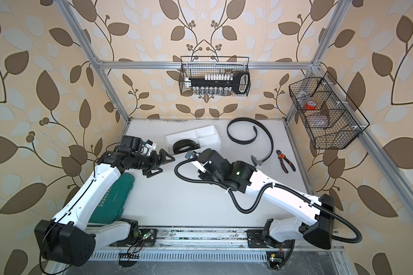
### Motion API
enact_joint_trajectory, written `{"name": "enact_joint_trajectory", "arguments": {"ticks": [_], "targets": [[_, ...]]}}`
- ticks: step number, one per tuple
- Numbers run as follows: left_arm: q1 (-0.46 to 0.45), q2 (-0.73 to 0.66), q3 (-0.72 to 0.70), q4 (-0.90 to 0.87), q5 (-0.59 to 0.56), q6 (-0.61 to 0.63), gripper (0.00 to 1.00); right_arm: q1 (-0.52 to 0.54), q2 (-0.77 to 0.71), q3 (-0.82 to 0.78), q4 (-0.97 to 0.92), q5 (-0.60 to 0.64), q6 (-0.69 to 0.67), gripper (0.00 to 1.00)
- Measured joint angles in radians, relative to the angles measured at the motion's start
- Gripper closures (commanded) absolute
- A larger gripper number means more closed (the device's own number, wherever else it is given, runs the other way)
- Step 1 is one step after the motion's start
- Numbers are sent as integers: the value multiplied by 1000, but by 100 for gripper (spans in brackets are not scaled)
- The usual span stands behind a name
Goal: Place the belts into the storage roll
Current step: Pick up the belt from the center of the board, then adjust the container at the center of the board.
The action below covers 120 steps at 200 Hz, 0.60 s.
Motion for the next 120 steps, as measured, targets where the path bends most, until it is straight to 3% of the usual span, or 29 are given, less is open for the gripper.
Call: {"name": "enact_joint_trajectory", "arguments": {"ticks": [120], "targets": [[0,32,-56,91,-130,61,1,-334,350,291,117,-331,-209,77]]}}
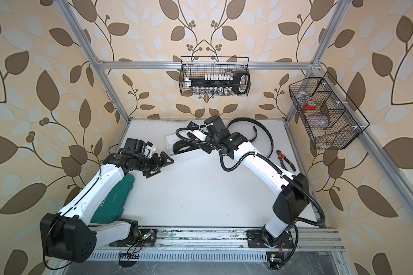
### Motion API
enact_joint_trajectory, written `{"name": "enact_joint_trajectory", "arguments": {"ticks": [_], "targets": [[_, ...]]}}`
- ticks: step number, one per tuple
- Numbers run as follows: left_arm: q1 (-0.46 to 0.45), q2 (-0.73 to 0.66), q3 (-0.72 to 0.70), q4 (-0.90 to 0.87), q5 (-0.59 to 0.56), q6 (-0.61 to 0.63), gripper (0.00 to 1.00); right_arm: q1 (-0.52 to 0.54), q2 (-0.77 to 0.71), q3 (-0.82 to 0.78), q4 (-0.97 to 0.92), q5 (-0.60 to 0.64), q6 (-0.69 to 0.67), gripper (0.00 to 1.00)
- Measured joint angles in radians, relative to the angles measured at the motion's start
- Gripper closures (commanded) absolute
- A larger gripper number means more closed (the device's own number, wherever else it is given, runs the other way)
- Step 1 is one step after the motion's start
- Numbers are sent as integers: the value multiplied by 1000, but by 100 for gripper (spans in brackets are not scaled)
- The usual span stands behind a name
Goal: Place the belts into the storage roll
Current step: Adjust the container at the center of the board.
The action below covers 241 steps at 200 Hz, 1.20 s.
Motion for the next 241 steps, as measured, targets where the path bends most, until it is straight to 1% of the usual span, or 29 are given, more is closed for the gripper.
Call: {"name": "enact_joint_trajectory", "arguments": {"ticks": [35,79,112,145,167,199,226,241], "targets": [[0,42,0,5,-28,29,1,-76,86,49,15,-79,-38,77],[1,77,0,25,-50,51,1,-119,220,145,4,-164,-119,76],[29,121,0,31,-48,76,1,-166,305,227,-41,-219,-176,75],[72,139,0,34,-39,89,1,-209,326,243,-77,-254,-233,75],[85,147,0,37,-27,92,1,-226,333,243,-93,-293,-254,76],[98,161,0,48,-10,93,1,-240,347,243,-105,-353,-266,77],[107,174,0,55,13,93,1,-242,359,243,-102,-395,-269,81],[112,175,0,56,22,93,1,-242,365,242,-95,-410,-269,82]]}}
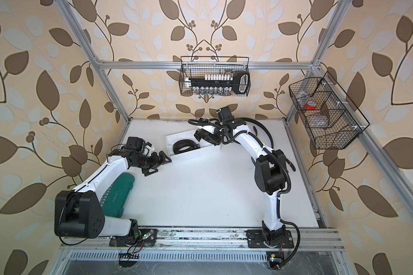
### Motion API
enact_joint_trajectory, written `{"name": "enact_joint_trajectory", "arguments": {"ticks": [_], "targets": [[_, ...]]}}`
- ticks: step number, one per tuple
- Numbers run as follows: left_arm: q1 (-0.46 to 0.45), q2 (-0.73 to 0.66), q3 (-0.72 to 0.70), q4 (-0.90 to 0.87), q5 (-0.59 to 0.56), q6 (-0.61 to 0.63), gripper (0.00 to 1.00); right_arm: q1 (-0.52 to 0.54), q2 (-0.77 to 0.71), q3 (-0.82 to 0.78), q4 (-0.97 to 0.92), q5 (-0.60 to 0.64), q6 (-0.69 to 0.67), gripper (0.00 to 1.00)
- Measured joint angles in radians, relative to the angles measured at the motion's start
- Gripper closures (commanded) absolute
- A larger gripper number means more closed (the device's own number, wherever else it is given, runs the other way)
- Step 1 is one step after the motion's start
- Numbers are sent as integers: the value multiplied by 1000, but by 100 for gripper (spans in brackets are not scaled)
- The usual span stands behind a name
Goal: Place the belts into the storage roll
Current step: Adjust the container at the center of the board.
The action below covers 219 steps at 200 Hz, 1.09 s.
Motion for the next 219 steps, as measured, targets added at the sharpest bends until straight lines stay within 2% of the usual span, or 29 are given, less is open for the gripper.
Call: {"name": "enact_joint_trajectory", "arguments": {"ticks": [50,80,136,219], "targets": [[6,0,0,6,14,0,1,0,14,2,20,-19,-19,79],[6,0,0,7,16,0,1,0,79,78,-9,-31,-46,79],[19,0,0,8,16,0,1,0,121,106,-26,-57,-67,83],[26,0,0,18,50,-3,1,6,-37,-161,49,-152,34,86]]}}
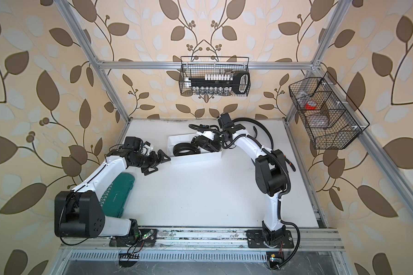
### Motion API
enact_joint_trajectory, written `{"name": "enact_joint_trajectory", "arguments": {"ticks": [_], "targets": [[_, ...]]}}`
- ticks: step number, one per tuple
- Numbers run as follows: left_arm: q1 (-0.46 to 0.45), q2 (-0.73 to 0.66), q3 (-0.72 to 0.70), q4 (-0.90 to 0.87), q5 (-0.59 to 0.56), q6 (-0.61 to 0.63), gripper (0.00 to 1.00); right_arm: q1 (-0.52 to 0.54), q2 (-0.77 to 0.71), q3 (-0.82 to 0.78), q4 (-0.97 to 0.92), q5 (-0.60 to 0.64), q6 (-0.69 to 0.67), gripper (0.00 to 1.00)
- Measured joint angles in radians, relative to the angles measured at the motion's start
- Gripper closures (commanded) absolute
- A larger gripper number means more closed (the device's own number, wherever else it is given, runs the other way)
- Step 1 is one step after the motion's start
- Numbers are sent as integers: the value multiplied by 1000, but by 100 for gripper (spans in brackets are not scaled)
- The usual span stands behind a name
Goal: Place the belts into the storage roll
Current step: Adjust the container at the center of the board, then place the belt in the container.
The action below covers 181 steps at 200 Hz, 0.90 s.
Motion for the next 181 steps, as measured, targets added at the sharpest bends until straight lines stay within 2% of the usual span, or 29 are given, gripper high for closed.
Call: {"name": "enact_joint_trajectory", "arguments": {"ticks": [43,119,144,181], "targets": [[6,0,0,4,11,0,1,2,-13,-21,-3,-47,50,86],[6,0,0,9,16,-1,1,-35,-63,-69,-5,-66,58,86],[6,0,0,10,16,-2,1,-38,-62,-24,-16,-72,62,85],[6,3,0,11,18,-4,1,-35,-34,137,-5,-101,64,85]]}}
